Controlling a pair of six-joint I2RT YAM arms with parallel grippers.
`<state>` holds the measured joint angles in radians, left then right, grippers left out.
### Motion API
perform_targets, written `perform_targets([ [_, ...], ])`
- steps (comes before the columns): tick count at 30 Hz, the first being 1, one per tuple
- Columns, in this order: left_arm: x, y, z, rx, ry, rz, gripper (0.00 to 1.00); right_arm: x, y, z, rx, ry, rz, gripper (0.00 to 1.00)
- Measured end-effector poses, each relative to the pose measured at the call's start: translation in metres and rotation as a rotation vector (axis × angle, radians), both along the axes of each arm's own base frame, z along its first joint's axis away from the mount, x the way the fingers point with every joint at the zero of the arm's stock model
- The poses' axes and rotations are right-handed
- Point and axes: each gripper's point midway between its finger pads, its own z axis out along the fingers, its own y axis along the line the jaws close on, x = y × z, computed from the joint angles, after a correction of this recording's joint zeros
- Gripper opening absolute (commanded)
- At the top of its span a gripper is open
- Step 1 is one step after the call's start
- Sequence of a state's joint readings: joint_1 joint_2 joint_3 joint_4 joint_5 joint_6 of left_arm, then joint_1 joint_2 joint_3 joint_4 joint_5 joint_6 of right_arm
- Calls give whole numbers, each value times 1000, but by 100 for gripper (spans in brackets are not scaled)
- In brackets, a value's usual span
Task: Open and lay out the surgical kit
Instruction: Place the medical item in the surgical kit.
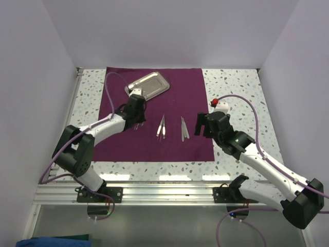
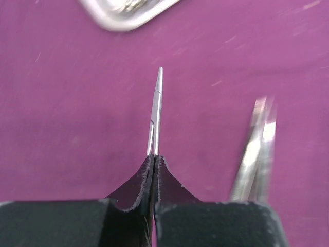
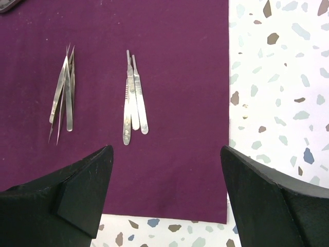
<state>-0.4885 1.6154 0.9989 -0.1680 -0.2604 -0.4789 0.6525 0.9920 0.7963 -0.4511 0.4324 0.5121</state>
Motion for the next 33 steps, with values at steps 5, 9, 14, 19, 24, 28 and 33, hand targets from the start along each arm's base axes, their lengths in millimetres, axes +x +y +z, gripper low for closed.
perform_targets([
  [5, -26, 22, -34, 58, 81, 73, 0, 0, 1, 1, 8, -3, 6, 88],
  [9, -44, 29, -49, 118, 109, 119, 0, -1, 3, 1, 13, 1, 14, 88],
  [14, -47, 39, -50, 164, 85, 197, 9, -2, 6, 0, 21, 7, 27, 88],
  [19, -43, 47, -64, 223, 99, 241, 36, -2, 6, 0, 22, 8, 28, 88],
  [24, -28, 41, -55, 244, 85, 241, 48, -2, 6, 0, 22, 7, 28, 88],
  [28, -8, 33, -29, 237, 28, 235, 51, -1, 7, -1, 23, 10, 31, 88],
  [33, 33, 14, 24, 188, -84, 227, 51, -2, 9, -1, 27, 12, 37, 88],
])
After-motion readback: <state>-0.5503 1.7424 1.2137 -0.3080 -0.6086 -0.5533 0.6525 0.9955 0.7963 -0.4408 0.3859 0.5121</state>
